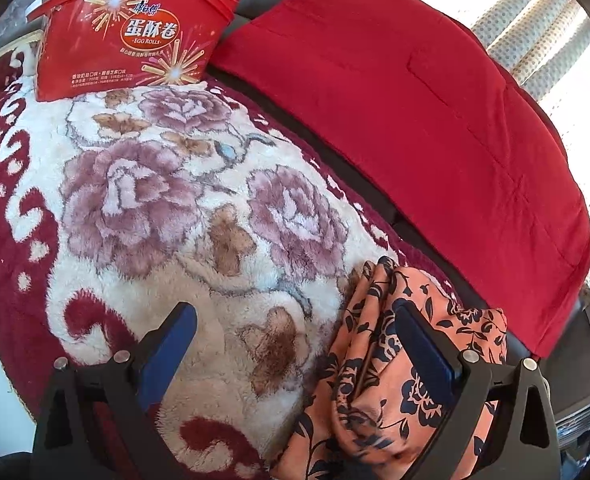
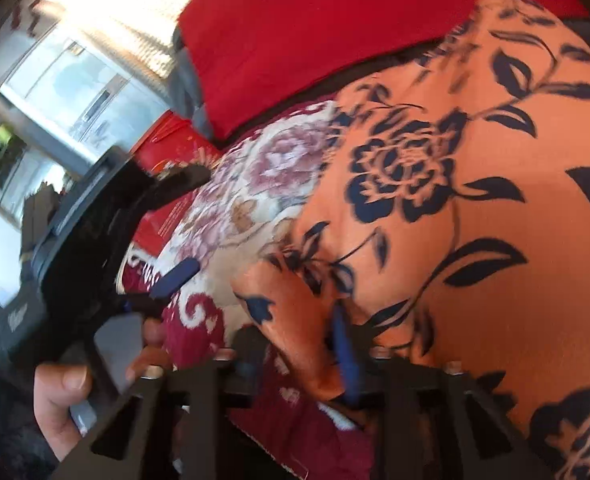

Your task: Fold small clothes

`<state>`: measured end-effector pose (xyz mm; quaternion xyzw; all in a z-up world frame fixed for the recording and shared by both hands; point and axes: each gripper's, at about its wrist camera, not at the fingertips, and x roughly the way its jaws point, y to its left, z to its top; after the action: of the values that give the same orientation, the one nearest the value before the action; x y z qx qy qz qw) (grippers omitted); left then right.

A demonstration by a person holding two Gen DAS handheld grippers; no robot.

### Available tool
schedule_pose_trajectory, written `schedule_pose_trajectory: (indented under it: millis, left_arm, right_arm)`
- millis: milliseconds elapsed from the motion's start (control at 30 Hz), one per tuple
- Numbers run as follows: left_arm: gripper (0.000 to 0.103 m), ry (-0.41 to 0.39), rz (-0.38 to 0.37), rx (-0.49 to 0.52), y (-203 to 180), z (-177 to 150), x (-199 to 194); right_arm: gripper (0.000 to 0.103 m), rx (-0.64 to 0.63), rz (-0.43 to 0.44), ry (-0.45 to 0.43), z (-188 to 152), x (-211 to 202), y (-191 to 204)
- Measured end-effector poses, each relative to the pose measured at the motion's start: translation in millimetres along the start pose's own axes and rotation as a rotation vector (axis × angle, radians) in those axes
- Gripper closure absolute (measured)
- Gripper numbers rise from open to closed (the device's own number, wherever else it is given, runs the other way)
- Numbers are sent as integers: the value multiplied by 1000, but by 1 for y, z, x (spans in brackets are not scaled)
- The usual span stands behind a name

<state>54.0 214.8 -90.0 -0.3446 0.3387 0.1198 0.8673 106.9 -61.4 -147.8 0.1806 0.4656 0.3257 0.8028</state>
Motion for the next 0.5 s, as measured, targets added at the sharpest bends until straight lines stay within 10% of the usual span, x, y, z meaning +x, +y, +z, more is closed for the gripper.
schedule_pose_trajectory:
  millis: [67,500]
  left_arm:
    - [4,2,-2,0,0,0,0]
    - [4,-76,32,51,-4,0,-15]
  right_arm:
    - [27,-64,35,1,-6,-1,12]
    - [26,90,-9,-164,-20,-95,-27]
